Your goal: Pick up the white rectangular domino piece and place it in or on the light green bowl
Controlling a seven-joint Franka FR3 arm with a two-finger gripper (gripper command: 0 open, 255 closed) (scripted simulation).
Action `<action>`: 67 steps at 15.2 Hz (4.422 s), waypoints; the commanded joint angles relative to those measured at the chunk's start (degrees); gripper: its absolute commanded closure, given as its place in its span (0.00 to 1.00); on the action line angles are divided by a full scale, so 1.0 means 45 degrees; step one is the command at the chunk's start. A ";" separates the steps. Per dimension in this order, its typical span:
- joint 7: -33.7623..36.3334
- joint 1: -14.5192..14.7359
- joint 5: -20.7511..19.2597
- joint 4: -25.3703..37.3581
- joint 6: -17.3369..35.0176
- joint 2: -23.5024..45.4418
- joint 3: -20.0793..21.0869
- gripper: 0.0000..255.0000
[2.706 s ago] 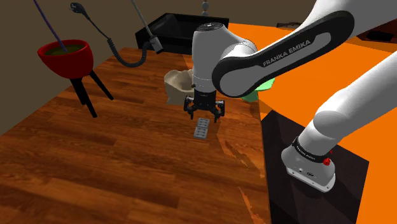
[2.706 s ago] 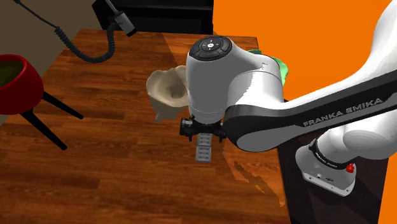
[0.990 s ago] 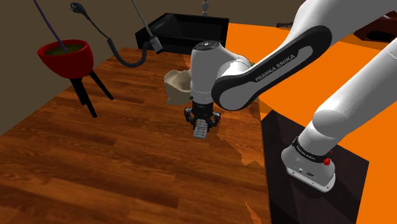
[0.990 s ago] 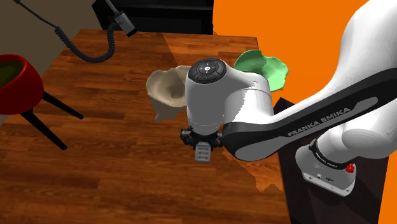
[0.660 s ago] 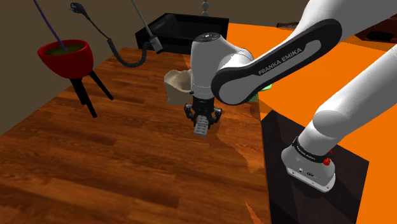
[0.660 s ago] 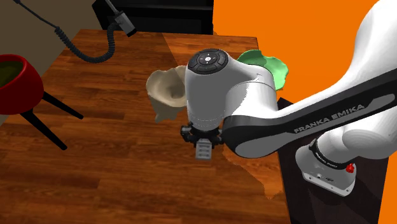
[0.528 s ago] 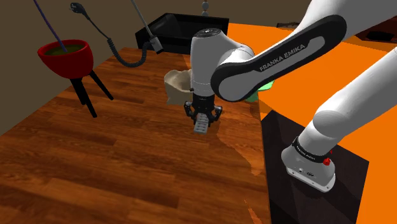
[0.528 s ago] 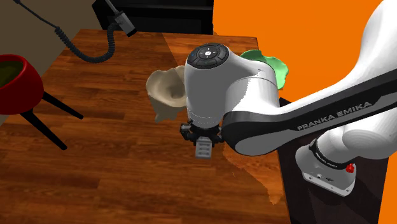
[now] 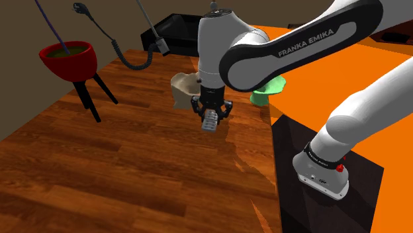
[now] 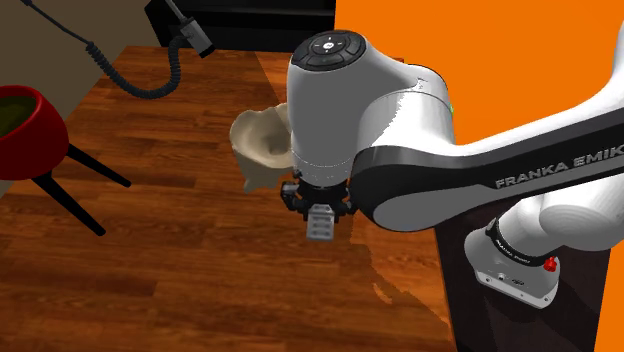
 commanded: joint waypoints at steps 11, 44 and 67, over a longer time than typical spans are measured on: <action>-0.0291 0.0125 0.0194 0.1380 -0.2223 -0.0916 -0.0669 1.00; -0.6015 -0.0743 -0.1004 0.0245 -0.5459 -0.4579 -0.6258 1.00; -0.8850 -0.1800 -0.2410 -0.2306 -0.2921 -0.4412 -0.8562 1.00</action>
